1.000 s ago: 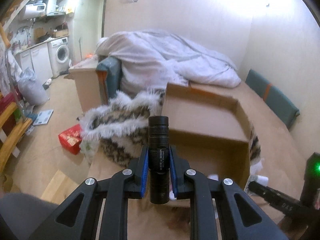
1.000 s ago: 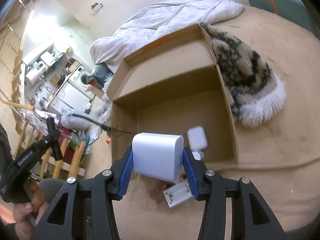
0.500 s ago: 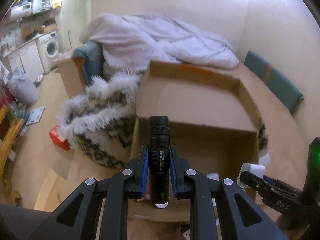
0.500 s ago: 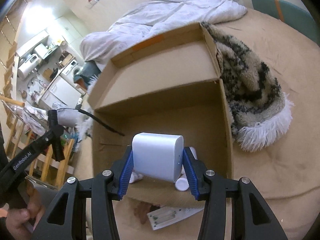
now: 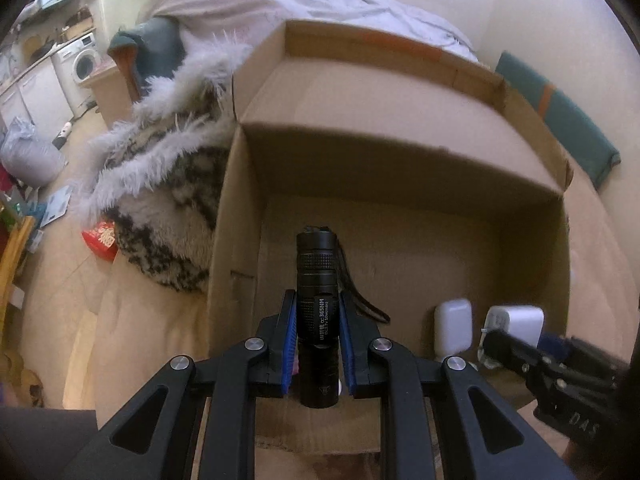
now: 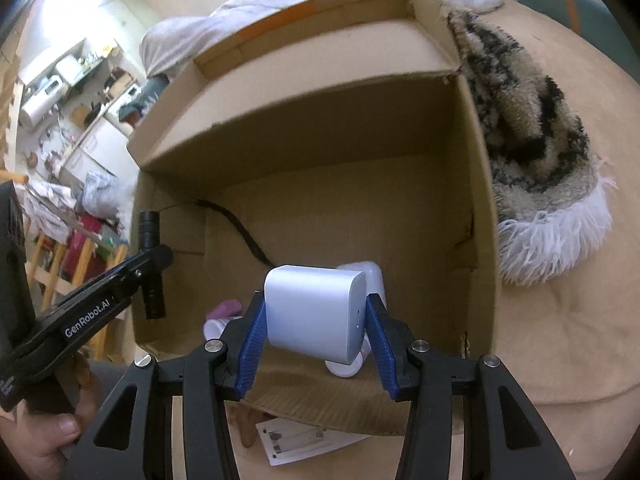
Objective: Organize rigid objects
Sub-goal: 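Carry the flashlight and charger cube into the box and open both tools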
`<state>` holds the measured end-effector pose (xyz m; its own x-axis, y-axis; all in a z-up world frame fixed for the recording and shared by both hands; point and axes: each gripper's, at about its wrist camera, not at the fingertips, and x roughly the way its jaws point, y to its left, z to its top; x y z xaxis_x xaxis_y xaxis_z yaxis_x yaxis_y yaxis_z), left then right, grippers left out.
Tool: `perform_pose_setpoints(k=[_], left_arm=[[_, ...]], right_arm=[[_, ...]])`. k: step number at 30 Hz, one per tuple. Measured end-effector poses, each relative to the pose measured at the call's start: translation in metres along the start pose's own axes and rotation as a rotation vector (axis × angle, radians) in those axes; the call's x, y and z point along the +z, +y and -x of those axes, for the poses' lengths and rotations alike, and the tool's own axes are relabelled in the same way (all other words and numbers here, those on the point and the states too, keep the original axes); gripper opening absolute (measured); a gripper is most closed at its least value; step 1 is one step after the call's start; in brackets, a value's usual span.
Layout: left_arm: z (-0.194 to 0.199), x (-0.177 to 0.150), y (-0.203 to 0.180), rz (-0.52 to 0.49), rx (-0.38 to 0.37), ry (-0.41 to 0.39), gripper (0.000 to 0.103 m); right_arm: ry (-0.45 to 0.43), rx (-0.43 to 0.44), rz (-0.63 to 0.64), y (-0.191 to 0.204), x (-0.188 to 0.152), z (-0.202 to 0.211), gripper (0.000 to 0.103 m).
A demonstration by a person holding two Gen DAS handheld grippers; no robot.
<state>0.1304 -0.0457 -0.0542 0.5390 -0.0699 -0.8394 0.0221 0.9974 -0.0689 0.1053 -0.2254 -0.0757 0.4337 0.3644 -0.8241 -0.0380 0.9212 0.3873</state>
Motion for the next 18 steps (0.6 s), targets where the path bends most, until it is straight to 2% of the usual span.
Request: perform_pose_setpoints(k=[12, 18], left_arm=[[-0.012, -0.001, 0.004, 0.005, 0.018, 0.043, 0.017], [-0.007, -0.001, 0.000, -0.017, 0.036, 0.006, 0.017]], right_arm=[[0.062, -0.060, -0.003, -0.001, 0.002, -0.021, 0.051], [0.069, -0.063, -0.002, 0.002, 0.002, -0.024, 0.051]])
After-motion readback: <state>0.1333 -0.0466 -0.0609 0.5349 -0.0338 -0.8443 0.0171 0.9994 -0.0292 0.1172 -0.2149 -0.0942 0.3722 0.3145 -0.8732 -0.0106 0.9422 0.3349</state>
